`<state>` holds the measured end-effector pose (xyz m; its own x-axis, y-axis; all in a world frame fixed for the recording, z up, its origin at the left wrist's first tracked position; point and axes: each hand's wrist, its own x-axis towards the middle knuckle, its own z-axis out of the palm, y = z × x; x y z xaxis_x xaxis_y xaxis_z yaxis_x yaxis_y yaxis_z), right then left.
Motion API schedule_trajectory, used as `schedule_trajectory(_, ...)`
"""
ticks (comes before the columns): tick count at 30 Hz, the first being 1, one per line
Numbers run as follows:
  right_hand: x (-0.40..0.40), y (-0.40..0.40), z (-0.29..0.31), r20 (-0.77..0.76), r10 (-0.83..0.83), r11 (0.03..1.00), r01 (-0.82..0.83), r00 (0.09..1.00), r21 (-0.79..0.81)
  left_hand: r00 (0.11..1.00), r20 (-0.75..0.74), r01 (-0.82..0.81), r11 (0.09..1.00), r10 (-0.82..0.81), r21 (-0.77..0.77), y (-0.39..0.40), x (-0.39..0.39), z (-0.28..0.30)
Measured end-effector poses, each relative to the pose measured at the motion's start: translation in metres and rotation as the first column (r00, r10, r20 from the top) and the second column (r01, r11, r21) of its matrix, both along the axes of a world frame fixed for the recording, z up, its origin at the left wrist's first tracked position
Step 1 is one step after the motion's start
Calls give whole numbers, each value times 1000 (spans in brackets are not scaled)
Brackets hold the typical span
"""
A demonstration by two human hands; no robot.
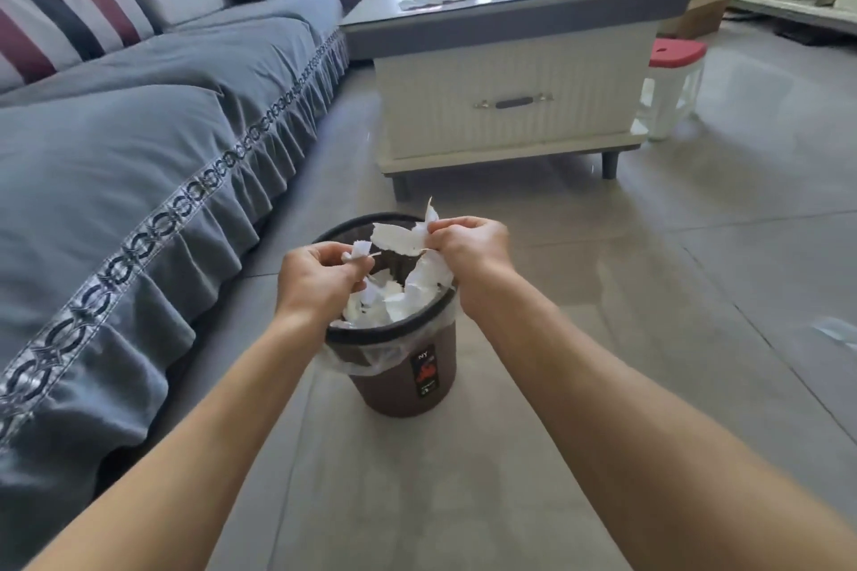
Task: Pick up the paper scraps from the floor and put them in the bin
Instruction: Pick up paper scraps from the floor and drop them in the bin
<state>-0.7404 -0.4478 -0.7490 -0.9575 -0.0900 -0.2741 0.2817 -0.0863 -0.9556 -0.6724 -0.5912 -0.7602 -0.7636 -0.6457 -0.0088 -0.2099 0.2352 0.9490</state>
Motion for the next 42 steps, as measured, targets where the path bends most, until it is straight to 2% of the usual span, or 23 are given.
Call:
schedule_trajectory(2,-8,-21,-1,-32,-29,997,31,999,69,998,27,52,998,-53,18,-12,-11,-6)
schedule_trajectory(5,-14,-40,-9,-83,89,961,-64,993,270,974,129,189,982,-188,8,-26,-22,-16)
schedule_trajectory(8,-12,-44,-17,-94,226,881,-162,970,444,946,216,275,952,-243,-133,-35,-24,-23)
schedule_trajectory(11,-10,-36,-25,-161,288,848,-174,944,501,947,174,306,921,-269,-241,-33,-20,-28)
schedule_trajectory(18,-1,-4,-29,-373,313,840,-70,874,539,928,74,371,883,-366,-286,-7,-11,-26)
schedule_trajectory(21,5,32,-29,-403,339,822,-60,850,566,892,59,440,833,-448,-334,16,-4,-20)
schedule_trajectory(24,14,75,-31,-381,359,795,-64,852,604,838,65,532,785,-542,-318,47,-3,-17)
schedule_trajectory(28,24,150,-32,-314,330,753,-48,890,656,716,164,688,644,-679,-334,115,-15,-14)
schedule_trajectory(31,27,205,-32,-236,332,691,-65,913,720,663,231,746,599,-712,-293,168,-23,-16)
schedule_trajectory(37,38,338,-42,-156,268,626,-49,951,778,529,352,848,460,-773,-264,301,-22,-18)
schedule_trajectory(42,63,450,-73,-59,233,501,-68,971,863,441,463,898,367,-769,-244,409,-28,-33)
